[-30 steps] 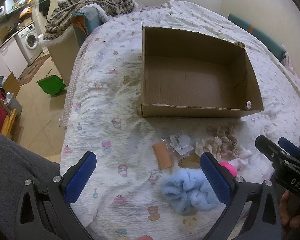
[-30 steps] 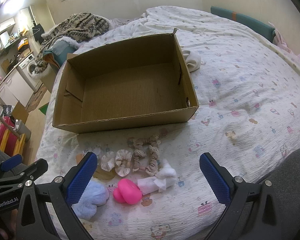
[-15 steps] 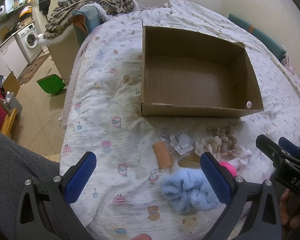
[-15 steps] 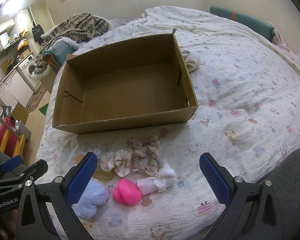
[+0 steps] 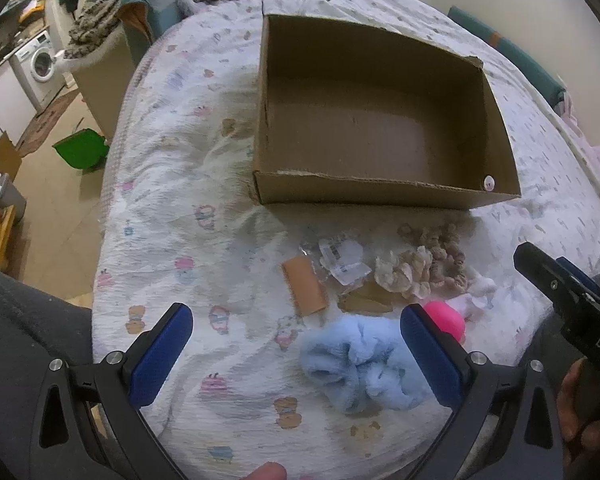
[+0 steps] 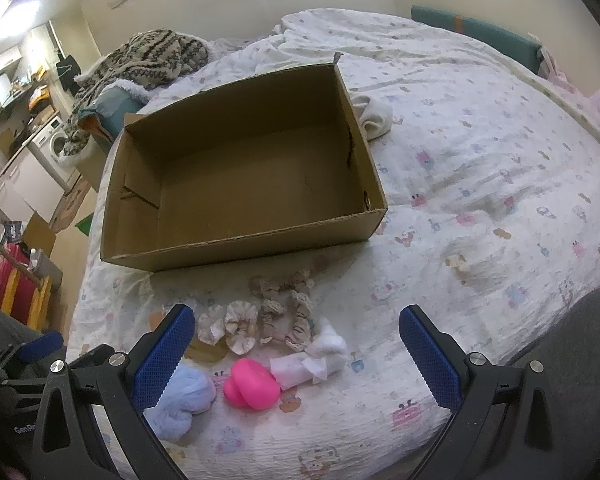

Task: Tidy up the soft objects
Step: 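Grasp the light-blue fluffy scrunchie with the left gripper and lift it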

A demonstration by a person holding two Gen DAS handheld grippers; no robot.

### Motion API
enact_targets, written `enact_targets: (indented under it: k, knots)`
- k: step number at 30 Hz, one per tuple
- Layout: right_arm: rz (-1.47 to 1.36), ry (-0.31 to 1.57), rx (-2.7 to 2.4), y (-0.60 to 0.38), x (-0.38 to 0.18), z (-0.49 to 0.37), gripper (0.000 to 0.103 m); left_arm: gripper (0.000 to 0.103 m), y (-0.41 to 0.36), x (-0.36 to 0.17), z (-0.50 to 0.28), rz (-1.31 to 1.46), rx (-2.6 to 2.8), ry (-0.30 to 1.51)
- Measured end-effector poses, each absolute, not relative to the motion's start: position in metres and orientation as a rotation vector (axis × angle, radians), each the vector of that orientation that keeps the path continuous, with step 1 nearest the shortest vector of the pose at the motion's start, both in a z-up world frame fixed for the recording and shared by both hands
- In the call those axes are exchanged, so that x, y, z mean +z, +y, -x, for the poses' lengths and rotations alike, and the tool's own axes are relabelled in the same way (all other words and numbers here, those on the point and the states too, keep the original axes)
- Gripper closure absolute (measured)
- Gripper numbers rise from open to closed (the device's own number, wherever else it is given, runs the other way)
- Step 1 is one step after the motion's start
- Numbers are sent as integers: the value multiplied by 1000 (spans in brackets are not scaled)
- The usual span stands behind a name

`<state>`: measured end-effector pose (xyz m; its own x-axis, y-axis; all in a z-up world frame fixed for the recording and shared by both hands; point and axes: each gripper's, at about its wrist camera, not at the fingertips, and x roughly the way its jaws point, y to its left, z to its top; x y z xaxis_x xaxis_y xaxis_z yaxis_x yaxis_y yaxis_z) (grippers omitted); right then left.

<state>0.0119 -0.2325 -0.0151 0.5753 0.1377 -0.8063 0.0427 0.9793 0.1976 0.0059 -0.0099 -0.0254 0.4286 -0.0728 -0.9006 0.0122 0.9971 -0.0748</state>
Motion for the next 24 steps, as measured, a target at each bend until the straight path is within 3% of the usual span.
enact_targets:
  k: [9, 19, 24]
  knots:
    - [-279, 1006, 46, -244, -23, -17, 0, 0, 0, -26, -15, 174, -68, 1195]
    - [-387, 1073, 35, -260, -38, -23, 0, 0, -43, -75, -14, 142, -170, 1390]
    - [-406, 1084, 34, -262, -41, -24, 0, 27, -56, -93, -12, 75, -179, 1423]
